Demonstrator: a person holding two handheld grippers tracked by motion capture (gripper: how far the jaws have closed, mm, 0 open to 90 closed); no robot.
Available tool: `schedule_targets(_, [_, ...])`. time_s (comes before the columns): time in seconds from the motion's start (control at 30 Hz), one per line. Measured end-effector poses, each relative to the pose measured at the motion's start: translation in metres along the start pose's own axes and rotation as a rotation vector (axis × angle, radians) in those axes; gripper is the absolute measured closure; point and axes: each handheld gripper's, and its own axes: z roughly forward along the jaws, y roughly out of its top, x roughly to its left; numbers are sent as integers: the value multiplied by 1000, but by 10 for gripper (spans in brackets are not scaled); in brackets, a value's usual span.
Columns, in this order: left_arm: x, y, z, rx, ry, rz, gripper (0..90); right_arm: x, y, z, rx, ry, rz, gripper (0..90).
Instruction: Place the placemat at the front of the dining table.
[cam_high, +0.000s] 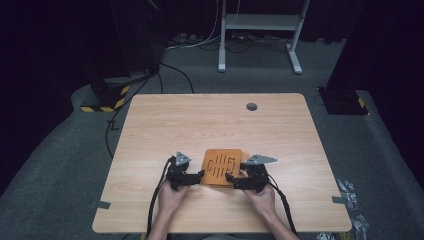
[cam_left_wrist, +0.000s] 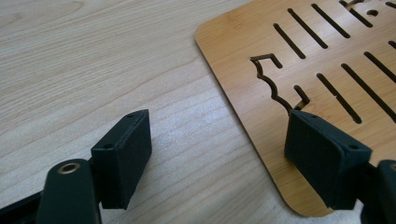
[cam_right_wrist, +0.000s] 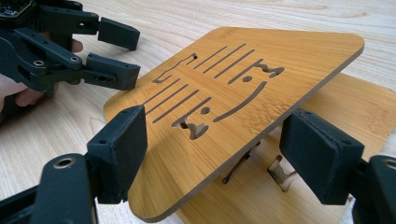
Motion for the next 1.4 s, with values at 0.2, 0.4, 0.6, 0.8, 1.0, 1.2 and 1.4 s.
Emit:
schedule_targets(0.2, [0, 1, 1, -8, 5, -13, 242, 2, 2, 0, -8, -12, 2, 255])
schedule_targets(0.4, [0, 1, 2, -11, 5, -19, 243, 3, 4, -3, -13, -12, -8, 277])
schedule_targets(0.6, [-3, 2, 3, -15, -1, -34, 249, 5, 8, -9, -48, -16, -13, 294])
schedule_targets(0.8, [-3, 2, 3, -17, -2, -41, 249, 6, 12, -11, -64, -7, -17, 299])
schedule_targets(1.0, [-7, 2, 4, -21, -1, -36, 252, 8, 14, -12, -76, -3, -18, 308])
schedule_targets(1.2, [-9, 3, 5, -8, 4, -17, 256, 9, 14, -11, -80, 0, -17, 313])
schedule_targets(1.4, [-13, 4, 6, 2, 29, 17, 259, 13, 17, -7, -77, 5, -25, 317])
